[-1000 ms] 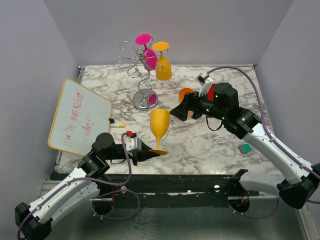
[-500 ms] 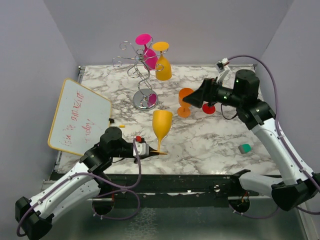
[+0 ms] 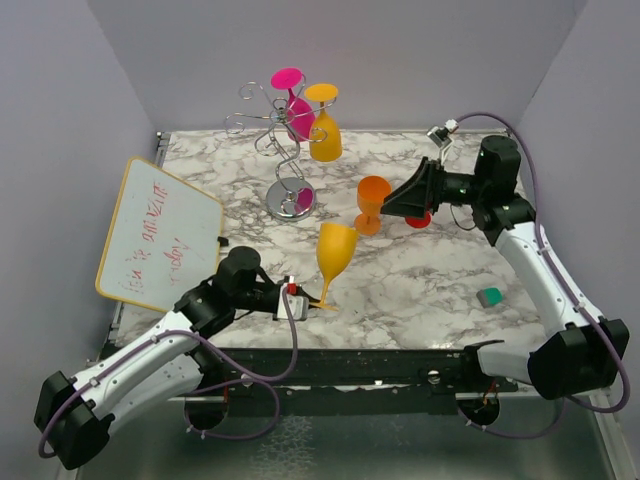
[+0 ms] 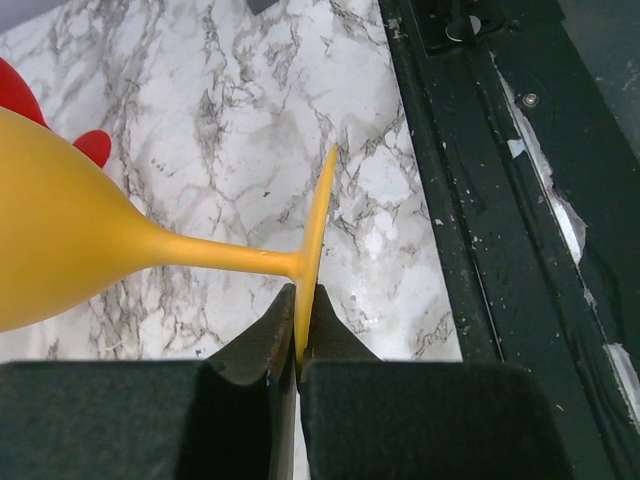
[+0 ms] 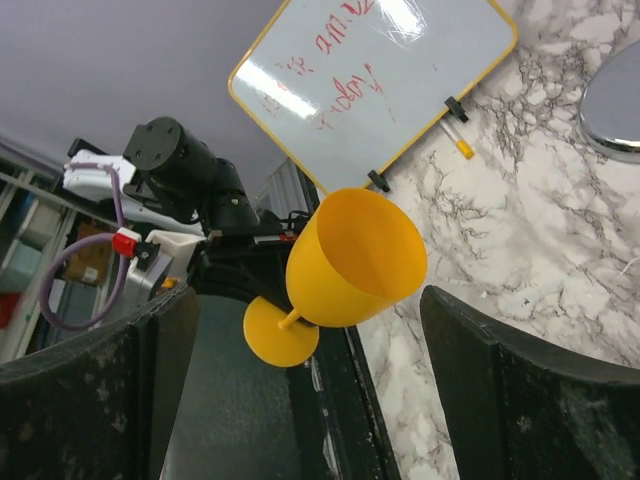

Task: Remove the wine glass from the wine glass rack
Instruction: Place the wine glass at the center of the board.

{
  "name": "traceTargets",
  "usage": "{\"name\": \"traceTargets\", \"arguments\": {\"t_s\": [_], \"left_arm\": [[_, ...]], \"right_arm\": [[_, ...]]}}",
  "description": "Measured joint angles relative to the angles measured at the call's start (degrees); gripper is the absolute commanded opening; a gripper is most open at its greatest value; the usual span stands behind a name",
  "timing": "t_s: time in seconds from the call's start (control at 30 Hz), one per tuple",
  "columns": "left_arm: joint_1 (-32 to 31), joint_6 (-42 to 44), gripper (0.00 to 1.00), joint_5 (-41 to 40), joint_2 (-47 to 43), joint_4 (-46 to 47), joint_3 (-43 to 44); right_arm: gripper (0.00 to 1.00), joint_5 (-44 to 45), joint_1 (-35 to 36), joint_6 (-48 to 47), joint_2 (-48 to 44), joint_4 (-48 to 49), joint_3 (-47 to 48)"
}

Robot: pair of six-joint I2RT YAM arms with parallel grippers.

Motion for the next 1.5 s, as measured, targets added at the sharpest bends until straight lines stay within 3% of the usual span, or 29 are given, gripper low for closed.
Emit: {"name": "traceTargets", "arguments": {"t_s": [0.2,0.5,0.63,0.93,1.13,1.37,1.5], "left_arm": [[0.0,3.69,0.0,0.0,0.17,0.96,0.55],[0.0,5.86,0.0,0.11,2.6,4.02,-0.13],[0.0,5.79,0.0,0.15,2.56,5.29,-0.72],[-0.11,5.35,0.0,0.48,2.25,5.77,-1.38],[-0.11,5.38,0.0,0.59,2.01,6.03,-1.38],[-0.17,5.4,0.0,1.01,1.33,6.27,-1.49],[-0.22,5.42,0.0,1.05,1.2,6.38,-1.6]], "right_arm": [[0.9,-3.19,1.38,-11.02,1.38,-9.14,5.22],[0.75,-1.36,10.05,-29.79,10.38,-31.21,17.42],[0.68,-0.72,13.88,-33.64,13.88,-35.95,19.63],[0.58,-2.36,18.64,-35.17,16.44,-38.25,20.94],[0.39,-2.82,18.64,-35.28,15.3,-38.29,20.94],[0.28,-3.54,18.64,-35.45,14.93,-38.34,20.92],[0.16,-3.56,18.64,-35.52,14.91,-38.34,20.74]]}}
